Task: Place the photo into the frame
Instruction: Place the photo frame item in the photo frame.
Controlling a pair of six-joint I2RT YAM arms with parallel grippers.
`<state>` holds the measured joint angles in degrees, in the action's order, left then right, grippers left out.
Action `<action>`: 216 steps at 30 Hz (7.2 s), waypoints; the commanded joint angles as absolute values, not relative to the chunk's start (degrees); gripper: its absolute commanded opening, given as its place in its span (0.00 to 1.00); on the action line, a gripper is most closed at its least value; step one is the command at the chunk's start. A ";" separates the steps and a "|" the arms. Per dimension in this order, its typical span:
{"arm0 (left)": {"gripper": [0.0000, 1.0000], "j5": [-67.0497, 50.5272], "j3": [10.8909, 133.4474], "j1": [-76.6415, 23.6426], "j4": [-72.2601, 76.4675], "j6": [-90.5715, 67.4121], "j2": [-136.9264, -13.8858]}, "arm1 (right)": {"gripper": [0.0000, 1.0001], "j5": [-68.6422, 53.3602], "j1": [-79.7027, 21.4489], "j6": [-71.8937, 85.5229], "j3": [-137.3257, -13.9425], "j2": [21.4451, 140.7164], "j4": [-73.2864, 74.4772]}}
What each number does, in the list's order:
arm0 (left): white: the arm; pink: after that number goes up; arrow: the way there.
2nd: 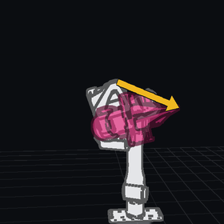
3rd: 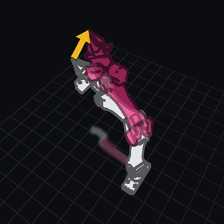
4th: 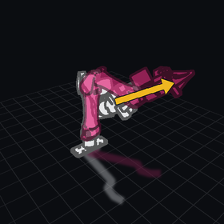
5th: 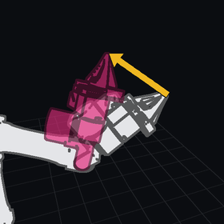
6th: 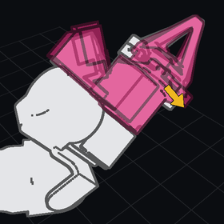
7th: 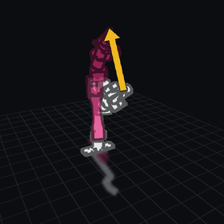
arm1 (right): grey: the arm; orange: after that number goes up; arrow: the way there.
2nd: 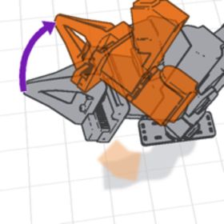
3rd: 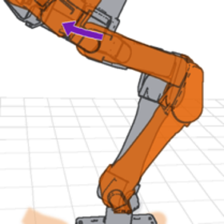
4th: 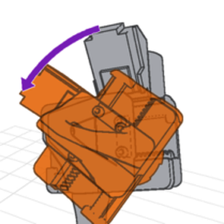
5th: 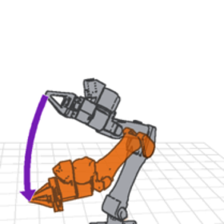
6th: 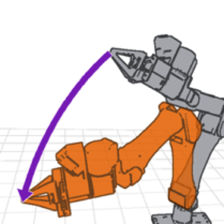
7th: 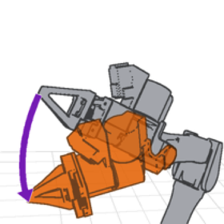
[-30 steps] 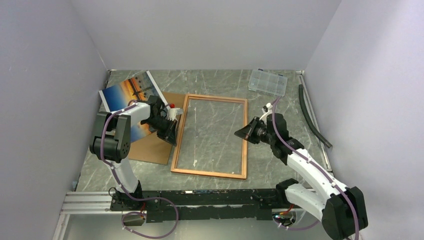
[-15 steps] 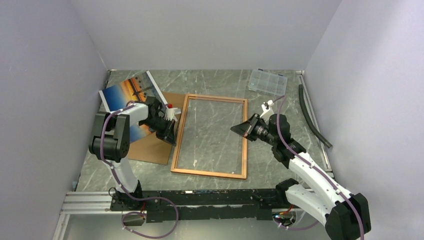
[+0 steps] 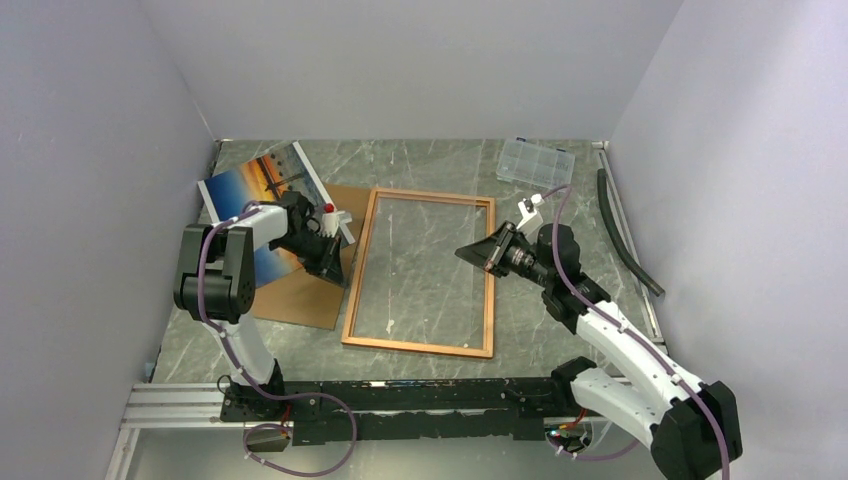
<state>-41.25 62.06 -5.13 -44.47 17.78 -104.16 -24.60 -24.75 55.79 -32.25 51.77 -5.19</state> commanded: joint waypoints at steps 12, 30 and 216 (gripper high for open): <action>0.04 -43.11 64.24 -4.24 -43.68 17.21 -104.23 | 0.00 -25.57 -25.02 54.93 -35.17 56.79 -14.07; 0.10 -42.56 63.44 -6.49 -43.82 18.95 -106.00 | 0.00 -25.70 -24.97 54.39 -33.58 59.71 -15.83; 0.03 -41.31 64.42 -9.68 -44.20 19.06 -106.96 | 0.49 -15.08 -20.24 39.83 -36.14 78.08 -2.66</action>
<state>-39.29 63.13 -9.13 -44.10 17.78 -107.90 -17.89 -19.92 44.29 -31.42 77.21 -5.96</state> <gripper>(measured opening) 0.033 0.452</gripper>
